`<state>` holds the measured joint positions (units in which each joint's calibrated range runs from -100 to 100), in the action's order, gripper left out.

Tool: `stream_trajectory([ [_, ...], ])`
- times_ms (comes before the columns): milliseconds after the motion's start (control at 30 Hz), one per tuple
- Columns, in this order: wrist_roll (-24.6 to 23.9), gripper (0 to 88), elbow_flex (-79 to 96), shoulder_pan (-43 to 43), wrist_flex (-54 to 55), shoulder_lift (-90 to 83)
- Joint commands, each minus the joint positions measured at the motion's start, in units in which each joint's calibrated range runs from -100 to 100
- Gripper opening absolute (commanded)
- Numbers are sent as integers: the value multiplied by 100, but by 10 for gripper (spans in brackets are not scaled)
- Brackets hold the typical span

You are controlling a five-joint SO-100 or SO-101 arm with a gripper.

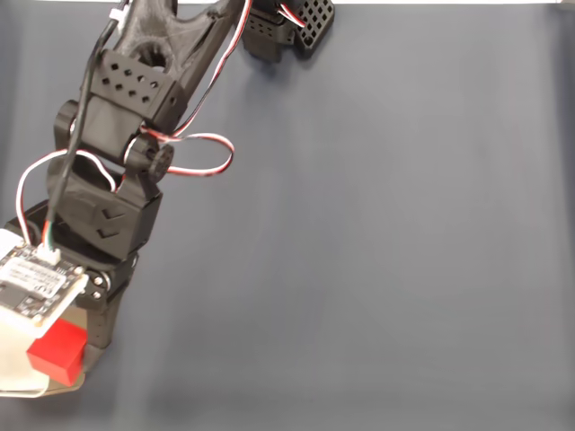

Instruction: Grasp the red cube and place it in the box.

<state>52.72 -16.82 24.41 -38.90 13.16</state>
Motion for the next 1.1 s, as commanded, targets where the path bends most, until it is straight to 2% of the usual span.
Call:
stream_trajectory([
  [0, -15, 57, -490, 187, 153, 27],
  [1067, -10, 57, -1603, 812, 202, 1171],
])
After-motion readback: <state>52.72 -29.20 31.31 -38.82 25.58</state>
